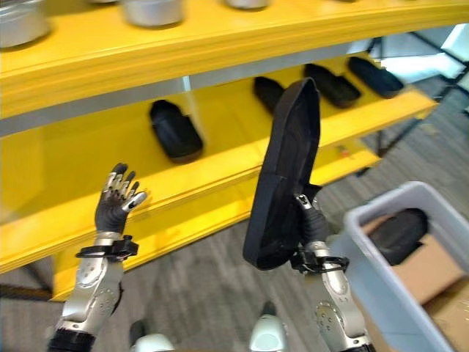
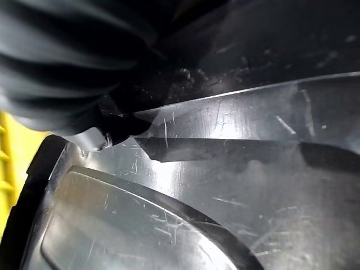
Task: Move parts from the plastic box to the shelf.
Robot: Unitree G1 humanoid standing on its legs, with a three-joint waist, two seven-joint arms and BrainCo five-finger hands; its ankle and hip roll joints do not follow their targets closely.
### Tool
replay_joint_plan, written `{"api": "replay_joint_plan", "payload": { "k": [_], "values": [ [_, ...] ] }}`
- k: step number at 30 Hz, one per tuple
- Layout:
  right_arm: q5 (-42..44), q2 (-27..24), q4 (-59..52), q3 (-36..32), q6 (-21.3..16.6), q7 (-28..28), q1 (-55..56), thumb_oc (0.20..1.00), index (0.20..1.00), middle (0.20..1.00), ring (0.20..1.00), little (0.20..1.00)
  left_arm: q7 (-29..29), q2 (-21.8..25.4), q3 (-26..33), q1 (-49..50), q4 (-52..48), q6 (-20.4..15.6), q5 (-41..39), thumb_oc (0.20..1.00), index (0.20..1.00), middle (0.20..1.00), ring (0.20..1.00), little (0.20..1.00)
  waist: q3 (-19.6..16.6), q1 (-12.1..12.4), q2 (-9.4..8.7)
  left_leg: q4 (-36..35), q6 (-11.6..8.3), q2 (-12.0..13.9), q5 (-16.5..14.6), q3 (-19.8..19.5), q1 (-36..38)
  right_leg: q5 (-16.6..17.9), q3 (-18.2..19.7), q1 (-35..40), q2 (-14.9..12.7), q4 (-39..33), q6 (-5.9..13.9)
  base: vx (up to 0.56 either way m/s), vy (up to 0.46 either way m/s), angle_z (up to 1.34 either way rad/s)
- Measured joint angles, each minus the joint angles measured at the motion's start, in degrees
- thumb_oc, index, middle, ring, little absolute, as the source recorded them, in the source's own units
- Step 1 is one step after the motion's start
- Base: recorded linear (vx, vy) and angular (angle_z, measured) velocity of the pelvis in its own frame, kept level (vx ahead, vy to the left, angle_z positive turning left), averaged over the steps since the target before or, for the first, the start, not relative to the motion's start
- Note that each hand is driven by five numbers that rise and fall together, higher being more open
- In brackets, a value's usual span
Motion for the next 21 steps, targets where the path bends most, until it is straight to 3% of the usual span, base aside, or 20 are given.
{"api": "replay_joint_plan", "payload": {
  "k": [1, 2, 3, 5, 8, 13, 16, 17, 19, 21],
  "values": [
    [-0.25, 1.41, 0.78, 3.45, 0.86, 0.12, 0.13, 0.2, 0.2, 0.2, 0.2, 0.2, -0.05, 2.33, 0.58, 1.67, -0.03, 0.03, -1.1, 1.0, 1.0, 1.0, 1.0, 1.0, -0.08, 2.33, -1.07, 0.09, -0.18, -1.5, 0.11, -0.27, 0.07, 2.76, 1.13, 0.3, -0.03, -0.65, -3.29, 0.06, 0.298, 0.11],
    [-0.24, 1.63, 0.85, 4.68, 1.02, 0.48, -0.08, 0.2, 0.2, 0.2, 0.2, 0.2, -0.05, 2.85, 1.03, 2.47, -0.05, 0.03, -1.47, 1.0, 1.0, 1.0, 1.0, 1.0, -0.14, 2.86, -1.33, -0.38, -0.02, -1.7, 0.65, -0.66, 0.58, 3.16, 1.37, 0.22, 0.36, 0.69, -3.68, 0.05, 0.218, 0.18],
    [-0.4, 1.95, 0.84, 5.15, 1.05, 1.11, -0.11, 0.2, 0.2, 0.2, 0.2, 0.2, -0.08, 3.54, 2.29, 3.57, -0.08, 0.06, -1.52, 1.0, 1.0, 1.0, 1.0, 1.0, -0.21, 3.0, -1.37, -1.05, 0.58, -1.68, 0.82, -0.74, 1.29, 2.53, 1.39, 0.99, 1.53, 1.24, -2.88, 0.04, 0.239, 0.31],
    [-0.64, 3.14, 0.54, 4.32, 1.04, 1.61, 0.19, 0.2, 0.2, 0.2, 0.2, 0.2, -0.17, 4.91, 4.61, 5.91, -0.27, 0.0, -1.52, 1.0, 1.0, 1.0, 1.0, 1.0, -1.2, 3.67, -2.9, -1.91, 0.96, -2.74, 0.71, -0.42, 2.83, 3.19, -1.23, 3.52, 0.6, -0.07, -2.47, 0.04, 0.181, 0.19],
    [-0.64, 3.95, 0.47, 2.22, 0.84, 1.62, 0.04, 0.2, 0.2, 0.2, 0.2, 0.2, -1.27, 5.45, 4.35, 6.7, -0.29, 0.02, -1.51, 1.0, 1.0, 1.0, 1.0, 1.0, -2.15, 4.68, -4.27, -2.19, 1.0, -3.92, 0.67, -0.23, 2.8, 3.88, -0.79, 6.09, 0.19, -5.26, -1.19, 0.06, 0.229, 0.01],
    [-0.65, 3.02, 0.46, 2.63, 1.0, 2.06, 0.28, 0.2, 0.2, 0.2, 0.2, 0.2, -2.2, 4.66, 3.55, 5.96, -0.31, 0.02, -1.47, 1.0, 1.0, 1.0, 1.0, 1.0, -2.12, 4.24, -4.25, 0.05, 0.91, -5.0, 0.49, -1.79, 0.87, 3.53, -2.37, 8.05, -0.44, -8.11, 0.69, 0.04, 0.1, 0.13],
    [-0.38, 1.55, 0.19, 6.25, 1.3, 2.8, -0.12, 0.2, 0.2, 0.2, 0.2, 0.2, -2.21, 4.05, 2.32, 5.5, -0.29, 0.13, -1.38, 1.0, 1.0, 1.0, 1.0, 1.0, -1.99, 4.82, -4.93, 2.17, 0.88, -5.26, 0.09, -3.69, -1.84, 2.79, -4.63, 9.75, -0.46, -10.33, 3.36, 0.07, 0.065, 0.28],
    [0.01, 0.13, 0.19, 7.75, 1.98, 3.09, -0.72, 0.2, 0.2, 0.2, 0.2, 0.2, -2.28, 4.02, 1.44, 4.76, -0.27, 0.22, -1.37, 1.0, 1.0, 1.0, 1.0, 1.0, -2.06, 4.59, -5.14, 3.62, 1.11, -5.51, -0.17, -5.05, -2.97, 3.13, -5.71, 10.52, -0.26, -11.3, 3.55, 0.04, 0.021, 0.46],
    [0.17, -0.16, 0.21, 12.49, 3.33, 4.69, -2.11, 0.2, 0.2, 0.2, 0.2, 0.2, -2.2, 4.28, 1.68, 4.82, -0.27, 0.72, -1.37, 1.0, 1.0, 1.0, 1.0, 1.0, -2.6, 7.34, -6.32, 4.43, 1.07, -6.26, -0.29, -5.79, -4.37, 3.09, -5.92, 10.37, -0.7, -11.17, 3.5, 0.07, 0.025, 0.28],
    [0.59, -0.33, 0.38, 16.74, 4.79, 5.0, -6.14, 0.2, 0.2, 0.2, 0.2, 0.2, -2.11, 4.47, 2.17, 4.48, -0.14, 1.02, -1.33, 1.0, 1.0, 1.0, 1.0, 1.0, -2.75, 8.1, -7.41, 5.31, 1.23, -6.64, -0.46, -6.57, -5.3, 3.2, -6.74, 10.35, -0.88, -11.34, 3.35, 0.03, -0.018, 0.19]
  ]
}}
